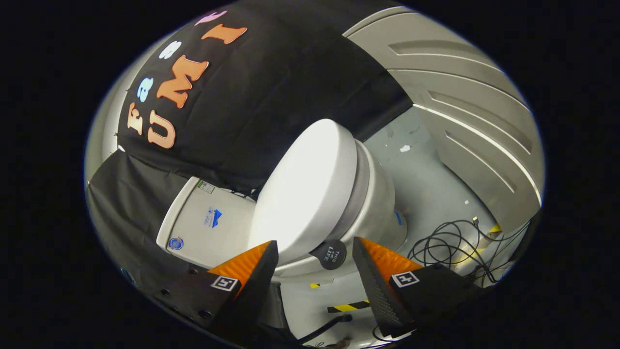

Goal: Open the toilet lid.

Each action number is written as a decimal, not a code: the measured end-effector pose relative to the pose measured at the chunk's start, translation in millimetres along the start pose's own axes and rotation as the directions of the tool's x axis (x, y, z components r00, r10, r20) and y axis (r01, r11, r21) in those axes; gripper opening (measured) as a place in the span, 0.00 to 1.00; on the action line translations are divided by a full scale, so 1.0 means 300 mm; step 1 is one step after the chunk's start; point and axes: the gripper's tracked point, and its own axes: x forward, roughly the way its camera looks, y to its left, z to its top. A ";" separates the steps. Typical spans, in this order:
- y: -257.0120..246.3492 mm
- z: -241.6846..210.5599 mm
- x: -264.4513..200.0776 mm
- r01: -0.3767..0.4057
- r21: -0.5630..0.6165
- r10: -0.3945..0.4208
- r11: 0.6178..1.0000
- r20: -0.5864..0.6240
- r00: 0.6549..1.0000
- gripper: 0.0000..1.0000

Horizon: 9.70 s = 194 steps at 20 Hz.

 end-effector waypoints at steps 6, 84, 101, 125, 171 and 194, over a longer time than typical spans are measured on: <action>-0.034 -0.074 0.038 -0.012 0.114 0.022 0.993 -0.087 0.996 0.98; 0.576 0.143 -0.014 0.398 -0.419 -0.272 0.816 0.330 0.904 0.08; 1.030 0.036 0.012 0.548 -0.641 -0.257 0.538 0.494 0.831 0.08; 1.485 -0.285 0.263 0.514 -0.779 -0.126 0.359 0.505 0.854 0.08; 1.188 0.551 -0.446 0.387 -0.581 0.022 0.716 0.573 0.819 0.77; 0.421 0.759 -1.005 0.483 -0.438 0.093 0.758 0.805 0.585 0.72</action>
